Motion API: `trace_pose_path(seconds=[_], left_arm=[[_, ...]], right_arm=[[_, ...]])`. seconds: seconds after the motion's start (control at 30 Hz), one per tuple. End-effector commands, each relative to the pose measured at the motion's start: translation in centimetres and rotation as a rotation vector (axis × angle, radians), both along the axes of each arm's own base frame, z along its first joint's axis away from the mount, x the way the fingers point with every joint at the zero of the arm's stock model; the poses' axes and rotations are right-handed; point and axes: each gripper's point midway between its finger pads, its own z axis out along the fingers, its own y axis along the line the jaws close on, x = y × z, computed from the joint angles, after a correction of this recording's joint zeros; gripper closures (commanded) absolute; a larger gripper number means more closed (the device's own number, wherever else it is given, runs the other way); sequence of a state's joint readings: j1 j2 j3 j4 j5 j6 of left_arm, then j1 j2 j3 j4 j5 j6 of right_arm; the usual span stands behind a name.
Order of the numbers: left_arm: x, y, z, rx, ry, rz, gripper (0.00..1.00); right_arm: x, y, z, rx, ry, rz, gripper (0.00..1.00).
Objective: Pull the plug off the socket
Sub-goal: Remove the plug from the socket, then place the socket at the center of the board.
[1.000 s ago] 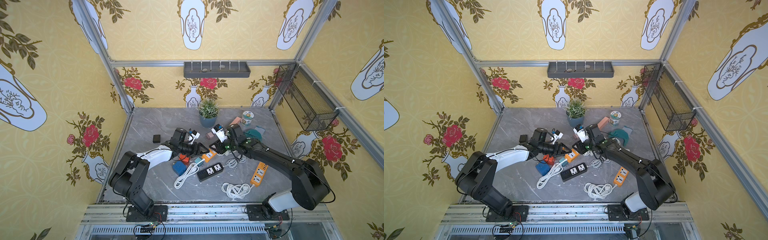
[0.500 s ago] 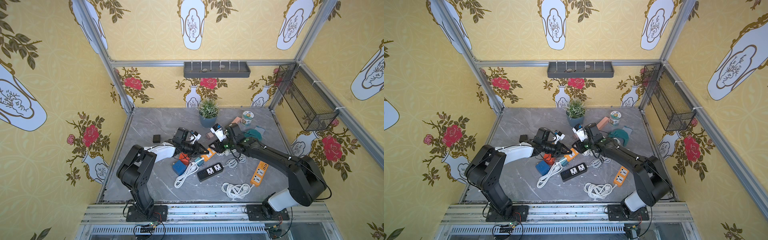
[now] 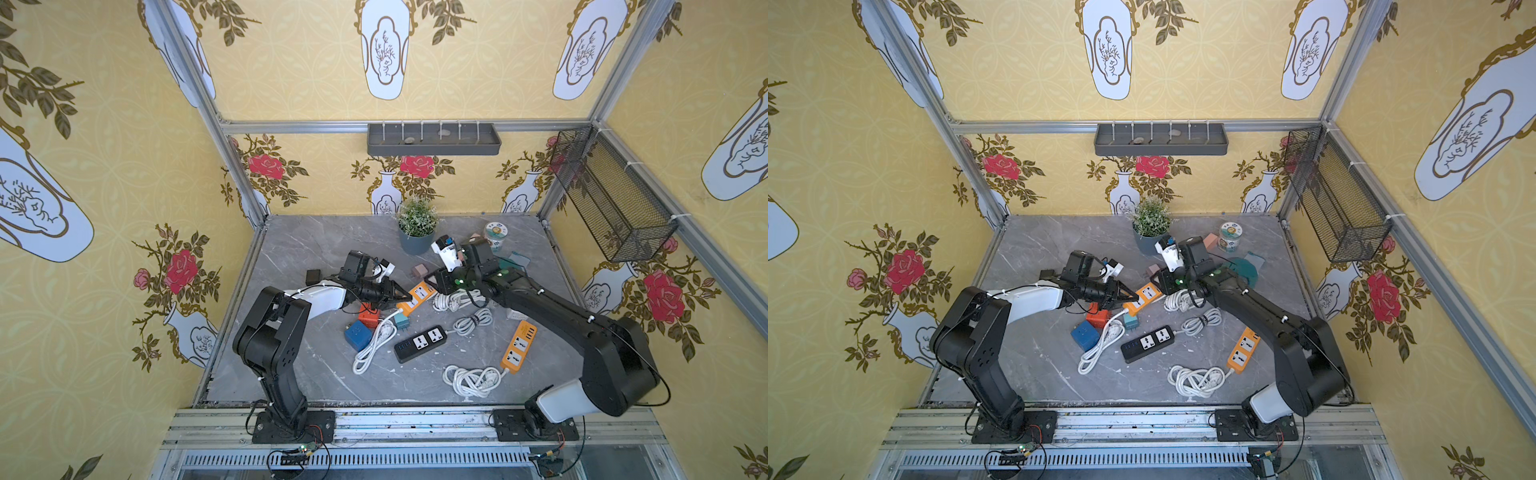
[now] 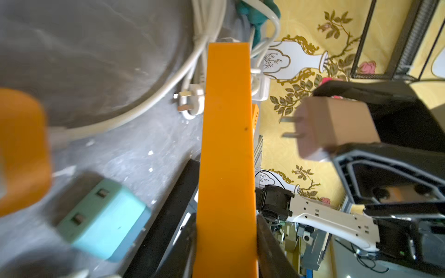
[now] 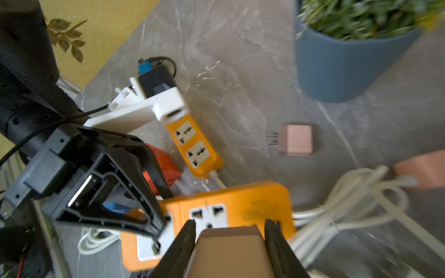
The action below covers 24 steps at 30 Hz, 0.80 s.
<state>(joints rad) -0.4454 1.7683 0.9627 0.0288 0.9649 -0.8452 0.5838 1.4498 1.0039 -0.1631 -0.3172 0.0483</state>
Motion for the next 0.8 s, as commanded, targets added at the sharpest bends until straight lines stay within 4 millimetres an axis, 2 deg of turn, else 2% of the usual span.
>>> trace_pose_path(seconds=[0.0,0.1,0.2,0.33,0.43,0.5,0.57,0.63,0.77], left_arm=[[-0.1,0.1,0.3,0.017,-0.003,-0.015,1.00],[0.2,0.0,0.9,0.025,-0.029,-0.032,1.00],[1.3,0.2,3.2,0.005,-0.126,-0.027,1.00],[4.2,3.2,6.7,0.012,-0.261,0.075,1.00],[5.2,5.7,9.1,0.015,-0.366,0.132,1.00],[5.3,7.6,10.2,0.034,-0.404,0.176,1.00],[5.3,9.9,10.1,0.083,-0.406,0.239,1.00],[5.7,13.1,9.0,0.134,-0.366,0.335,1.00],[7.3,18.0,7.3,0.127,-0.297,0.524,1.00]], right_arm=[[-0.3,1.2,2.4,0.066,-0.130,0.007,0.78],[0.0,1.8,2.8,0.086,-0.111,-0.030,0.78],[1.5,0.2,4.0,0.186,-0.074,-0.131,0.78],[2.3,-3.2,6.5,0.377,-0.081,-0.233,0.75],[2.7,-5.5,7.0,0.469,-0.051,-0.287,0.75],[2.8,-6.3,7.0,0.479,-0.045,-0.306,0.75],[2.8,-6.7,6.6,0.470,-0.038,-0.320,0.75],[2.7,-6.9,6.0,0.463,-0.028,-0.326,0.75],[3.0,-6.8,5.2,0.461,-0.006,-0.322,0.75]])
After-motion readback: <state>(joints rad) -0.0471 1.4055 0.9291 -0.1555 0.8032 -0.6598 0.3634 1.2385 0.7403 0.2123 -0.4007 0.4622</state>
